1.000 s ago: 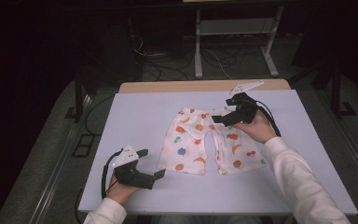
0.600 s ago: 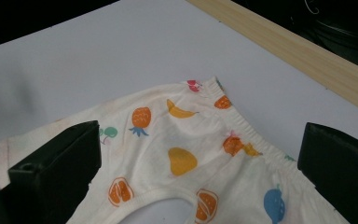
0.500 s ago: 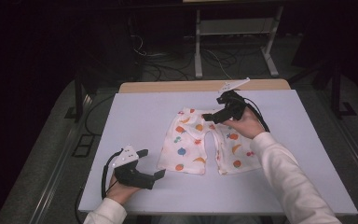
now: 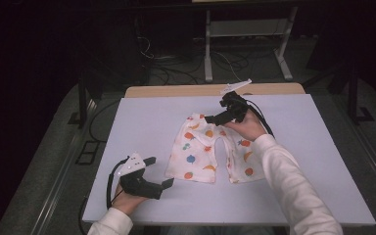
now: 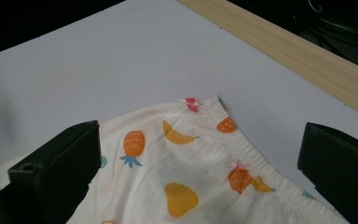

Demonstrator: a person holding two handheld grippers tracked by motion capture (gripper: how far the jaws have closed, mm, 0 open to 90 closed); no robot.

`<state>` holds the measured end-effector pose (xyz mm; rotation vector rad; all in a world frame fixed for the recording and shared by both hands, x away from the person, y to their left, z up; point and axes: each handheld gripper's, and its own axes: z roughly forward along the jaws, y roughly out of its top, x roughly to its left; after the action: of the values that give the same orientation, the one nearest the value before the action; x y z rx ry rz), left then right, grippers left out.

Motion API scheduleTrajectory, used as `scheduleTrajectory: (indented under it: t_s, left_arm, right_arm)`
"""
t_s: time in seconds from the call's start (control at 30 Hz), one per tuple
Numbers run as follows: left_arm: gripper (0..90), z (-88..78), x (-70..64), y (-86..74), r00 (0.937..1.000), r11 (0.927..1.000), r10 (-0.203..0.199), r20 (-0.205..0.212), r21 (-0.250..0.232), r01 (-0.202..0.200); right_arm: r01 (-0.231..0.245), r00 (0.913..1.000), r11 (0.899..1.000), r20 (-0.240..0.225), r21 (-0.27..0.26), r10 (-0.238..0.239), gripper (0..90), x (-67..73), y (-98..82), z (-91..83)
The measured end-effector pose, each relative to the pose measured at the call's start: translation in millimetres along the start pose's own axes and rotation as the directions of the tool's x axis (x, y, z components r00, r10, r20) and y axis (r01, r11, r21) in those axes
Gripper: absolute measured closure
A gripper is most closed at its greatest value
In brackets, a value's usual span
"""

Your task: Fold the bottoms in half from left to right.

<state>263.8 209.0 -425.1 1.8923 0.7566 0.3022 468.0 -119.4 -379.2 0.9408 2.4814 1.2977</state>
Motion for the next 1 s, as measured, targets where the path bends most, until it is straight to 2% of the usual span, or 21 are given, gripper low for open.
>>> scheduleTrajectory:
  t_s: [0.53,1.0]
  left_arm:
    - [0.0,0.4,0.2,-0.4,1.0,1.0,-0.008,0.002,0.001,0.008]
    - [0.0,-0.2,0.9,-0.5,0.9999,0.9999,-0.014,0.006,-0.006,0.014]
  right_arm:
    - [-0.013,0.9997,1.0,0.019,-0.006,0.013,0.0,-2.6,10.4,33.2]
    - [-0.047,0.9982,0.999,0.036,-0.013,0.048,0.0,-6.2,17.0,65.8]
